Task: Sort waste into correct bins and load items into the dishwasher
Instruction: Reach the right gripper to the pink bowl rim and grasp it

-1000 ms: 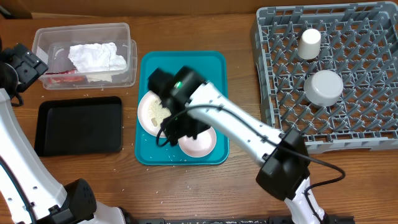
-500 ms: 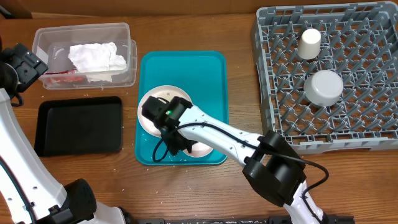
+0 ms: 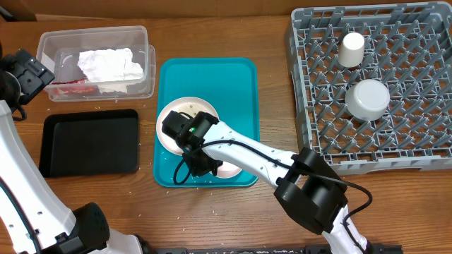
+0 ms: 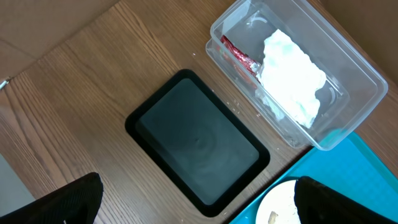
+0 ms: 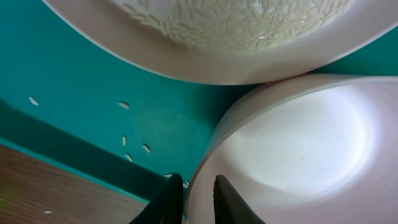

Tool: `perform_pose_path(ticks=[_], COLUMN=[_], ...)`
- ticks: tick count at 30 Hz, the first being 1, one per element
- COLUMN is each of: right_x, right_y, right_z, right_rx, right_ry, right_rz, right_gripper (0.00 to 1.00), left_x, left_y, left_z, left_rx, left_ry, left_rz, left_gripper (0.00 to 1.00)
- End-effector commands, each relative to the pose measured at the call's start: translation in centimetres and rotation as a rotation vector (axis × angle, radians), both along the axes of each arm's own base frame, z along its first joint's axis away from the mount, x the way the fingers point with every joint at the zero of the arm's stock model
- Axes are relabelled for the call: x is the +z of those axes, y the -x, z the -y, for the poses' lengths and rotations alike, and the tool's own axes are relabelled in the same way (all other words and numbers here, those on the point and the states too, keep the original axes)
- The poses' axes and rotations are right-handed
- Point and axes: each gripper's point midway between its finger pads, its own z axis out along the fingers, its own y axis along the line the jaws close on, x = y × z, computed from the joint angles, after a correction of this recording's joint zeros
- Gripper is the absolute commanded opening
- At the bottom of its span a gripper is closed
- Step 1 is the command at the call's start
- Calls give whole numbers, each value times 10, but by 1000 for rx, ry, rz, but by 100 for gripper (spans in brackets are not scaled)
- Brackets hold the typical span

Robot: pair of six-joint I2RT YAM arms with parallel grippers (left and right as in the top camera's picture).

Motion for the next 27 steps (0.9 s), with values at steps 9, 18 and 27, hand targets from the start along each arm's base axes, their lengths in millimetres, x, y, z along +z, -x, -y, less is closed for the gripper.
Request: perform_pose_path(ticks=[9, 18, 27], right_x=[11, -2, 5], right_y=[-1, 3, 1], right_z=[-10, -4, -5], right_rx=[-18, -22, -24], right_ry=[-56, -39, -40], right_rz=[11, 0, 1], right_gripper=[19, 18, 4], left_x=[4, 4, 4], left_y=[3, 3, 3], left_z=[1, 1, 1], left_rx=[10, 10, 10], left_ry=[2, 2, 2], left_rz=[16, 16, 16], left_gripper=[100, 100, 100])
